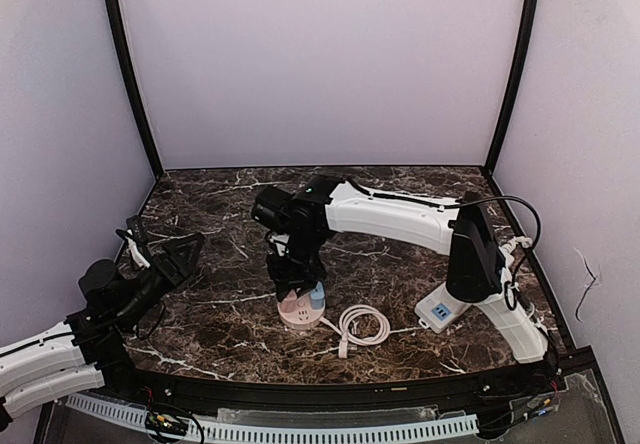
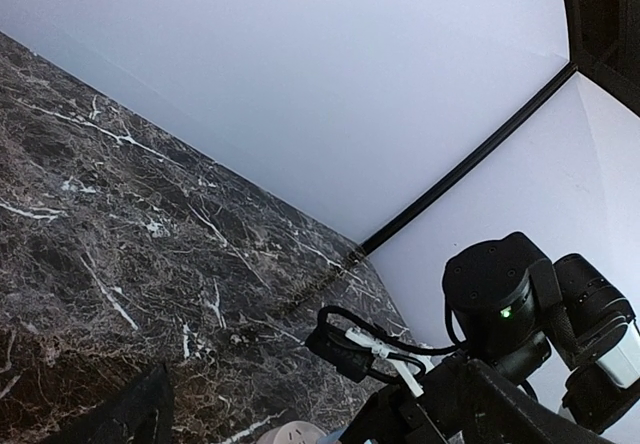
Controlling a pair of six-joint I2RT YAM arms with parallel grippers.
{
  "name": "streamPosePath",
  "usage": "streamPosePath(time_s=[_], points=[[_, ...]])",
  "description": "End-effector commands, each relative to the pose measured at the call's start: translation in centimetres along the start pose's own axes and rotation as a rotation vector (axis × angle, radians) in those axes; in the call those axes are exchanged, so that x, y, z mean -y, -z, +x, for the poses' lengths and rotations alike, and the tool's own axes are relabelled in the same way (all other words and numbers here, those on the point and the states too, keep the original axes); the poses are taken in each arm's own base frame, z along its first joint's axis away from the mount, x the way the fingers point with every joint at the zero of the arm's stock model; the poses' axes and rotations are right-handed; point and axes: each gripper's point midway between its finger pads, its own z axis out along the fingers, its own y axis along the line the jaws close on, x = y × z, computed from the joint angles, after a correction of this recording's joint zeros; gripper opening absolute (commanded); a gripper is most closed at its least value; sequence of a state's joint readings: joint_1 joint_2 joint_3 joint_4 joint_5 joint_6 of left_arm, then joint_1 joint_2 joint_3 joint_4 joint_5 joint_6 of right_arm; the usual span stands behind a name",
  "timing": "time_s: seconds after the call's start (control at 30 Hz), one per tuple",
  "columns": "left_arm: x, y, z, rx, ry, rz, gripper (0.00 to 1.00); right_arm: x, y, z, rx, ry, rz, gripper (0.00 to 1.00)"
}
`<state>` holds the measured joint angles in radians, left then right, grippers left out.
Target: Insert the plug
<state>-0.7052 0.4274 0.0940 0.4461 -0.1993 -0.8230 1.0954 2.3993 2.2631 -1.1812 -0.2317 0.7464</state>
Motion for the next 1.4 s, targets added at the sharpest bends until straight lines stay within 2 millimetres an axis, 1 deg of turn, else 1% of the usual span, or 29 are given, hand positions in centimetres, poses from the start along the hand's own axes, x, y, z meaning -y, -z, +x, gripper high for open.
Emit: streamPosePath(time_s=[0.0, 0.17, 0.23, 0.37, 0.43, 0.6, 0.67, 0.77, 0.83, 1.03, 1.23, 1.37], points=[[-0.6, 0.2, 0.9, -0.023, -0.002, -0.01, 0.99, 0.6, -0.5, -1.0, 0.02, -0.017, 0.018, 0.0], [-0.6, 0.2, 0.9, -0.023, -0.001, -0.01, 0.99, 1.5, -0.4, -1.2, 0.038, -0.024, 0.056, 0.0], [-0.6, 0.2, 0.9, -0.024, 0.0, -0.009, 0.99, 1.8, -0.7, -1.2, 0.034, -0.027, 0.064, 0.0], [-0.7, 0.2, 0.9, -0.024, 0.001, -0.009, 0.99, 1.9, -0.8, -1.5, 0.044, -0.027, 0.073, 0.0], [-0.6, 0.2, 0.9, -0.024, 0.001, -0.008, 0.99, 2.3, -0.8, -1.6, 0.05, -0.027, 0.094, 0.0], [-0.7, 0.2, 0.9, -0.023, 0.001, -0.01, 0.99, 2.9, -1.4, -0.9, 0.025, -0.031, 0.12, 0.0], [-0.7, 0.2, 0.9, -0.023, 0.001, -0.009, 0.99, 3.6, -1.4, -0.5, 0.016, -0.026, 0.157, 0.0], [-0.6, 0.2, 0.9, -0.024, 0.001, -0.007, 0.99, 5.2, -1.0, 0.2, 0.008, -0.023, 0.229, 0.0], [-0.7, 0.2, 0.9, -0.024, 0.002, -0.008, 0.99, 6.1, -0.3, 0.5, 0.013, -0.019, 0.269, 0.0], [-0.6, 0.2, 0.9, -0.025, 0.008, -0.003, 0.99, 7.9, 1.5, 1.5, 0.008, -0.014, 0.357, 0.0], [-0.6, 0.2, 0.9, -0.023, 0.008, -0.004, 0.99, 9.5, 1.6, 2.8, -0.032, -0.011, 0.389, 0.0], [-0.6, 0.2, 0.9, -0.022, 0.008, -0.003, 0.99, 9.6, 1.5, 2.7, -0.03, -0.01, 0.394, 0.0]])
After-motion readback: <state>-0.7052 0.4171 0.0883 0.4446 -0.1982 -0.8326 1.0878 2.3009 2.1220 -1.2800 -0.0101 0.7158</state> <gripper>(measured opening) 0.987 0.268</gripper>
